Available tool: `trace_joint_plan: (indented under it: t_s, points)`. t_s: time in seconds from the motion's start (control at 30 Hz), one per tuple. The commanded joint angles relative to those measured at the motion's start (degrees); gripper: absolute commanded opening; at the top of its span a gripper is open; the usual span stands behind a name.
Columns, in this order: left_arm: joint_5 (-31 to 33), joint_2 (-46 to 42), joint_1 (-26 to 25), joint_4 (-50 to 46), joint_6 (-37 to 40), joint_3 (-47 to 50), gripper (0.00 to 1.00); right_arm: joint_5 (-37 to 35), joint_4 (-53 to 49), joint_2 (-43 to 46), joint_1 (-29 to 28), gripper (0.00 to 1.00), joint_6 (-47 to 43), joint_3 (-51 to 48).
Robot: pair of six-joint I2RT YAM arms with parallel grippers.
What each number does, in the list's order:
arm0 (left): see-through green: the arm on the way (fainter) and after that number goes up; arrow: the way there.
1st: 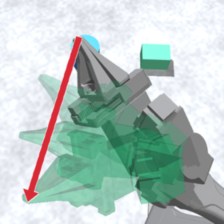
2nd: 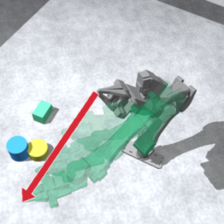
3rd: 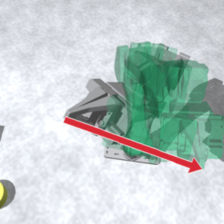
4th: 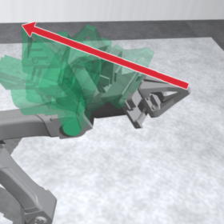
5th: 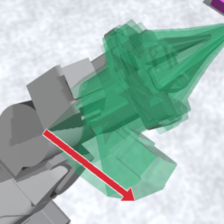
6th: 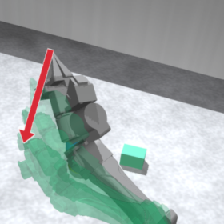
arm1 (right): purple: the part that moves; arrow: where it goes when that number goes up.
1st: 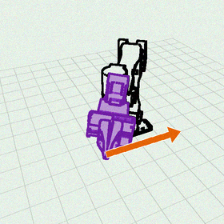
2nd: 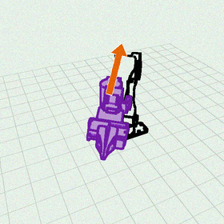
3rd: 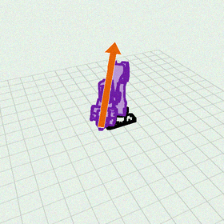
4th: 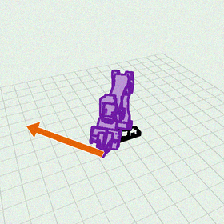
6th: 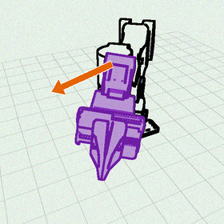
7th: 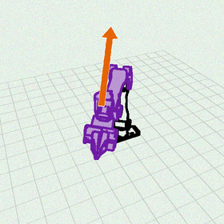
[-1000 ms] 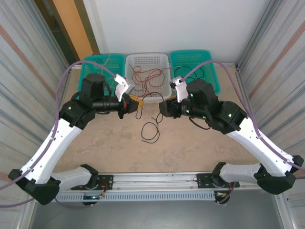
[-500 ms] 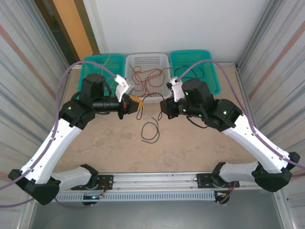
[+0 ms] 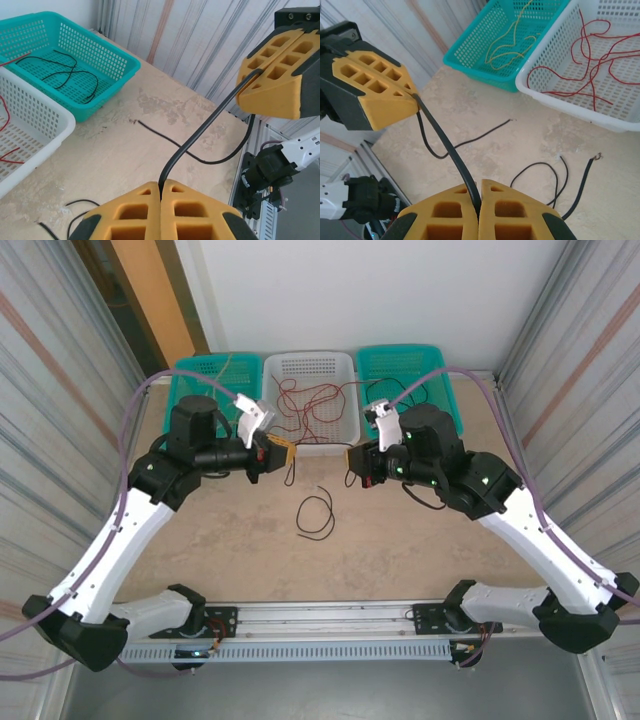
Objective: Untangle the cables
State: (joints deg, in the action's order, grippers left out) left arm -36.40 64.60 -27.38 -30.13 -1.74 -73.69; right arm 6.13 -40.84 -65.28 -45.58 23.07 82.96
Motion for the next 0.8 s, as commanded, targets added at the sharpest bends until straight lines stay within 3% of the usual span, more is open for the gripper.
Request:
trace_joint_plan:
  t_s: [0.0, 0.13, 0.23, 0.5, 0.67, 0.7, 0.77]
  points:
    - [5.51, -0.04, 1.45, 0.33, -3.28, 2.03, 0.25, -0.9, 0.48, 2.81, 3.0, 0.0, 2.59, -0.36]
    - [5.04, -1.72, 1.45, 4.67, -7.97, 7.25, 0.52, -2.29, -2.92, 0.5, 8.87, 0.0, 3.78, 2.21]
    - [6.36, -2.2, 1.27, 5.39, -10.77, 10.79, 0.62, -2.69, -5.78, -3.1, 14.59, 0.0, 4.43, 5.87]
    - [9.97, -5.36, -0.87, 5.73, -15.98, 18.13, 0.6, 7.93, -8.81, -19.96, 34.5, 0.0, 7.07, 19.05]
    - [10.37, -7.09, -1.97, 5.29, -16.85, 19.64, 0.59, 7.82, -10.58, -32.74, 39.36, 0.0, 6.66, 31.1]
    - [10.55, -7.28, -2.11, 5.07, -16.87, 19.57, 0.59, 7.3, -11.33, -35.52, 39.75, 0.01, 6.35, 33.48]
    - [10.83, -7.64, -2.16, 4.63, -16.71, 19.34, 0.59, 6.49, -14.28, -41.1, 40.26, 0.18, 5.7, 38.28]
